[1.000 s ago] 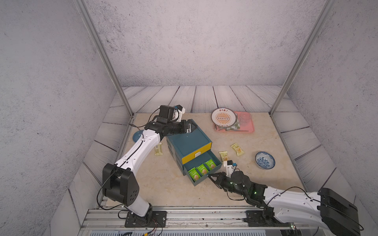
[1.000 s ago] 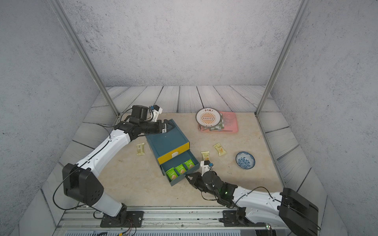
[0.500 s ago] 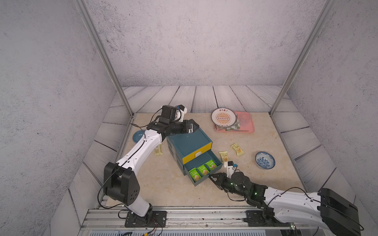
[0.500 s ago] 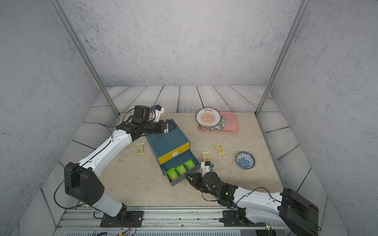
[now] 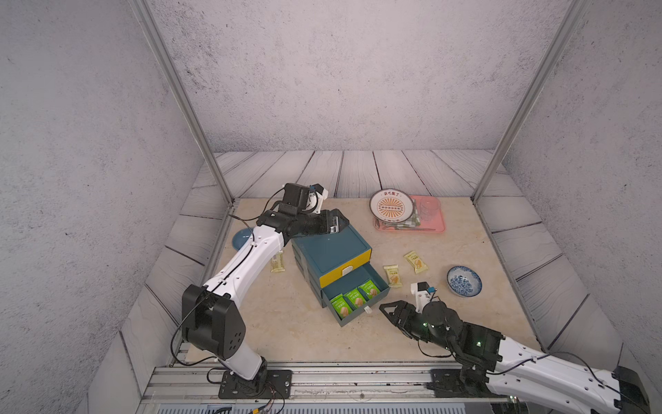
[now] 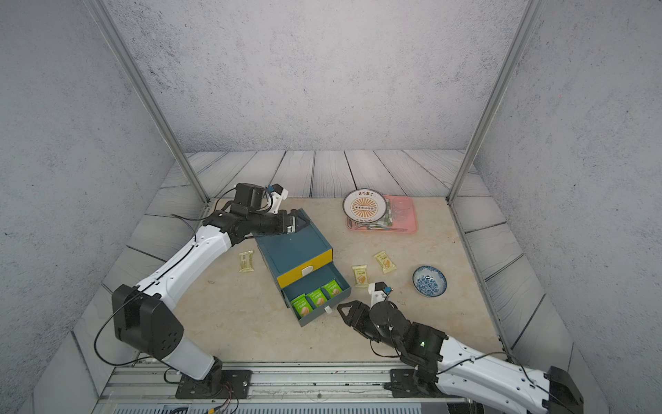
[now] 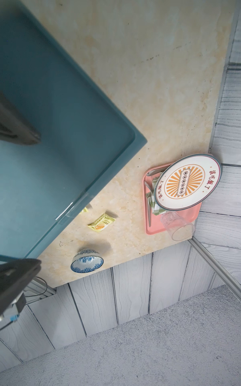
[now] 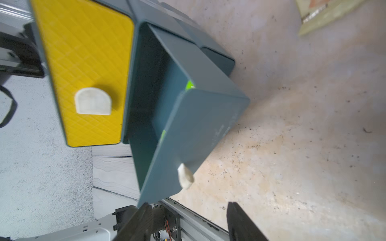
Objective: Take the cookies out of the drawer
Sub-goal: Open the drawer in the storage box.
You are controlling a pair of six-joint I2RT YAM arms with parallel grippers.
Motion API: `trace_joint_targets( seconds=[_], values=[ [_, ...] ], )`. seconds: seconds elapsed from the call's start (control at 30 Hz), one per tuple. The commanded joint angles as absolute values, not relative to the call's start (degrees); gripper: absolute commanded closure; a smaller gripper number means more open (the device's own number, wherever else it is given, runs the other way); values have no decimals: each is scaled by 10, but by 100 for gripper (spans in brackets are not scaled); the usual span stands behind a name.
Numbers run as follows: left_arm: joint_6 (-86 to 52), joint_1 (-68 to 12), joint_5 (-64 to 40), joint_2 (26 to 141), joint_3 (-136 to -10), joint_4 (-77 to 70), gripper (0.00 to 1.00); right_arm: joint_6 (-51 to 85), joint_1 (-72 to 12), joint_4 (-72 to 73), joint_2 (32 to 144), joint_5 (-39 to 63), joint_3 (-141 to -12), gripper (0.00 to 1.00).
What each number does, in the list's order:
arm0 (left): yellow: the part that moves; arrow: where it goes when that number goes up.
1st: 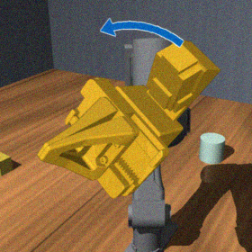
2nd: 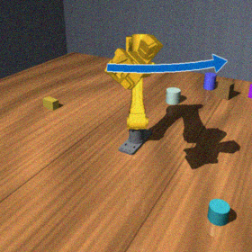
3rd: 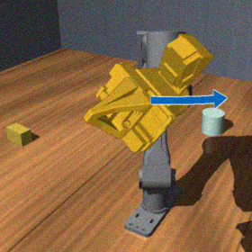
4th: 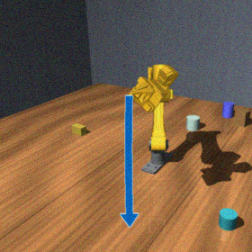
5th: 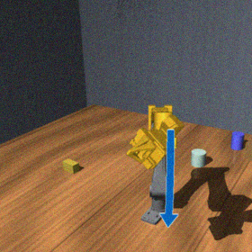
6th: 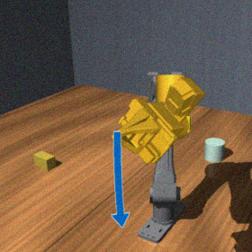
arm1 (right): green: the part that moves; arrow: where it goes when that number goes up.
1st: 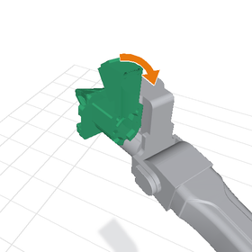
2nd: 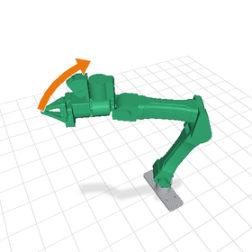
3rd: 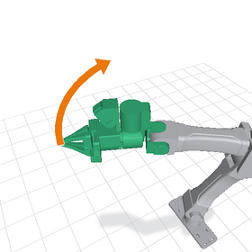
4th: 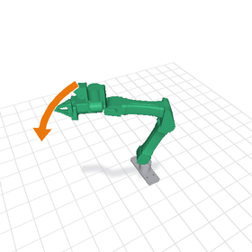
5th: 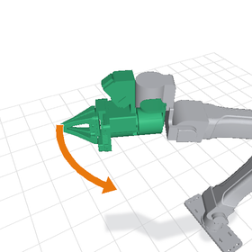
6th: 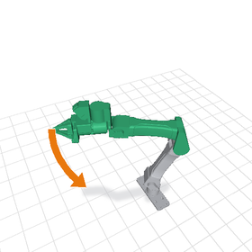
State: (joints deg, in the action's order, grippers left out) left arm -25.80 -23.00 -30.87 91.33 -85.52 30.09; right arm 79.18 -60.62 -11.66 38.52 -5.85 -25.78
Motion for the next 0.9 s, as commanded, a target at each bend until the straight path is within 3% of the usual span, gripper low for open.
trace_joint_targets(
  seconds=[0.0, 0.17, 0.37, 0.53, 0.87],
  values=[
    [-268, -234, -306, 896, -867, 351, 8, 690, -598, -301, 425, -31, -382, 37],
    [-269, -230, -297, 871, -883, 364, 7, 528, -597, -504, 649, 27, -648, 35],
    [-275, -229, -297, 856, -875, 366, 7, 358, -597, -709, 851, 18, -911, 36],
    [-288, -229, -300, 844, -848, 346, 7, 286, -591, -745, 928, 10, -986, 39],
    [-286, -229, -296, 831, -813, 340, 7, 250, -577, -712, 1001, 56, -992, 41]
  ],
)
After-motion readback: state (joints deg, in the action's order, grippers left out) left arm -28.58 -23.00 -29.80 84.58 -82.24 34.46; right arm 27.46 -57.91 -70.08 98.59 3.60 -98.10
